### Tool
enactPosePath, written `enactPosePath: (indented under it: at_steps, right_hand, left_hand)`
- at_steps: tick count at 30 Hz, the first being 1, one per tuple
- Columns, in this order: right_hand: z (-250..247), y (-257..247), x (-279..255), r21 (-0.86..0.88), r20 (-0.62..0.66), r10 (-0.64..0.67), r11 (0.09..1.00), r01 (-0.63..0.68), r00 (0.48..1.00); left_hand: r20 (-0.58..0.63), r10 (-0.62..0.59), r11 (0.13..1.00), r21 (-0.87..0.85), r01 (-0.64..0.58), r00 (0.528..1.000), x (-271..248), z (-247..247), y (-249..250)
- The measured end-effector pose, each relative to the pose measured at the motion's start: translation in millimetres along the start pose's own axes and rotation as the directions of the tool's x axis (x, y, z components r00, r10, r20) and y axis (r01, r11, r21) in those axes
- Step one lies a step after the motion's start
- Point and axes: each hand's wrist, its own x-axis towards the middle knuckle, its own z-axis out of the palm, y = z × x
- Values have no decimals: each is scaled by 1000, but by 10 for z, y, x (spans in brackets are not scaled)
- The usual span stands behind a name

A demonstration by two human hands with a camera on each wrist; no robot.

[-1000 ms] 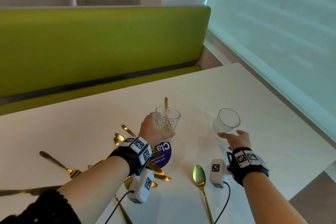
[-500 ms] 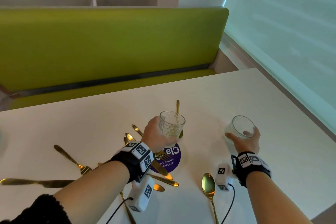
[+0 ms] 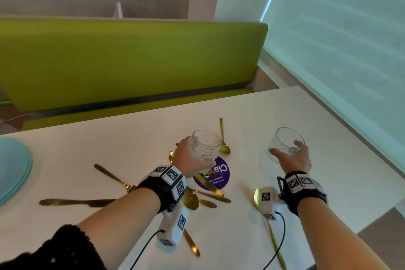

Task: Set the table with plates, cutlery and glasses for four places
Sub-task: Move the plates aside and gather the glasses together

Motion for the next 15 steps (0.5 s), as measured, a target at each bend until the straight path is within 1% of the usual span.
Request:
enactPosePath:
  at_steps: [3,8,10,12,15]
  right_hand:
    - [-14,-143,-524,35,36,-46,998,44,998]
    - [85,-243,-1579,79,132,-97,993,87,986]
    - [175,-225,-2012,67,193,-101,994,90,976]
    - [301,-186,-2418,72,249,-104,993,88,963]
    - [561,-102,-2993,58,319,-141,990,130,937]
  left_hand:
    - [9,14,999,-29,-13,1000,-269,-216,-120]
    - [-12,48,998,-51,-48,999,-842,-683,-441]
    - [-26,54,997,-55,-55,998,-1088,-905,-617]
    - [-50,41,994,-96,-46,998,-1325,-1116,-811]
    - [-105,12,990,-136,-26,994,-1674,-1416,-1136]
